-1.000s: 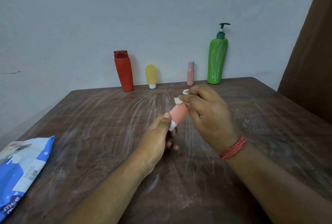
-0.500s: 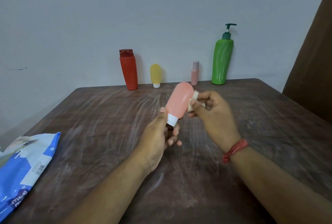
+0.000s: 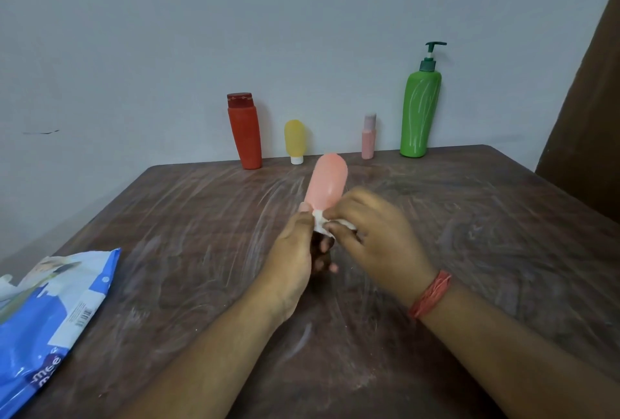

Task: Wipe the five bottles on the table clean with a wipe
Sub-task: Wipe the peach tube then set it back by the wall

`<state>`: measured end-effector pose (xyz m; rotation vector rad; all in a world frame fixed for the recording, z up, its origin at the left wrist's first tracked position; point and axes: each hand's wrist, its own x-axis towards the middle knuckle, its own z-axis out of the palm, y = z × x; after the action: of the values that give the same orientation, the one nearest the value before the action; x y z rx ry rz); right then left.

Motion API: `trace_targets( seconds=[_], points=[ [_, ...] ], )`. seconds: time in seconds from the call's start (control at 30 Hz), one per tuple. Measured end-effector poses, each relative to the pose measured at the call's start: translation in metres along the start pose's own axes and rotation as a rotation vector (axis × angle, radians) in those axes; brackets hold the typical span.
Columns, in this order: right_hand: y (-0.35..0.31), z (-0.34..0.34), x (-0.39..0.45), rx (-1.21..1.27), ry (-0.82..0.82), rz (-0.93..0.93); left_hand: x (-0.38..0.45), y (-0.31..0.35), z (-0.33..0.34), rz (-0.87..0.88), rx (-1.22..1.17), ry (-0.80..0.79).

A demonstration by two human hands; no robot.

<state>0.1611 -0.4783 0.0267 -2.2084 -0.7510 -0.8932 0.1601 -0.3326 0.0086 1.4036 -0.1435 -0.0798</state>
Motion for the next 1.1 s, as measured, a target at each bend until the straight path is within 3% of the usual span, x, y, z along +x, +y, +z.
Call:
trace_targets(
  seconds=[0.2, 0.3, 0.4, 0.43, 0.57, 0.63, 0.9, 1.1],
  points=[
    [0.024, -0.033, 0.011, -0.066, 0.299, 0.264, -0.008, -0.001, 0.007, 0.048, 0.482, -0.104],
    [0.019, -0.030, 0.006, -0.075, 0.218, 0.175, -0.008, 0.000, 0.009, 0.122, 0.660, -0.042],
    [0.005, -0.013, 0.003, -0.142, -0.019, -0.067, -0.006, 0.002, 0.004, 0.138, 0.618, 0.045],
    [0.006, -0.011, 0.005, -0.150, -0.026, -0.091, -0.006, 0.003, 0.002, 0.136, 0.606, 0.049],
    [0.027, -0.026, 0.012, -0.086, 0.256, 0.154, -0.007, 0.002, 0.003, 0.151, 0.621, -0.009],
    [0.037, -0.033, 0.011, -0.062, 0.314, 0.247, -0.008, 0.001, 0.007, 0.137, 0.568, -0.028],
    [0.005, -0.002, 0.001, 0.095, 0.025, 0.137, 0.004, 0.003, 0.000, 0.018, -0.037, 0.119],
    [0.003, 0.000, -0.002, 0.113, 0.005, 0.160, 0.004, 0.000, 0.000, 0.051, -0.098, 0.058]
  ],
)
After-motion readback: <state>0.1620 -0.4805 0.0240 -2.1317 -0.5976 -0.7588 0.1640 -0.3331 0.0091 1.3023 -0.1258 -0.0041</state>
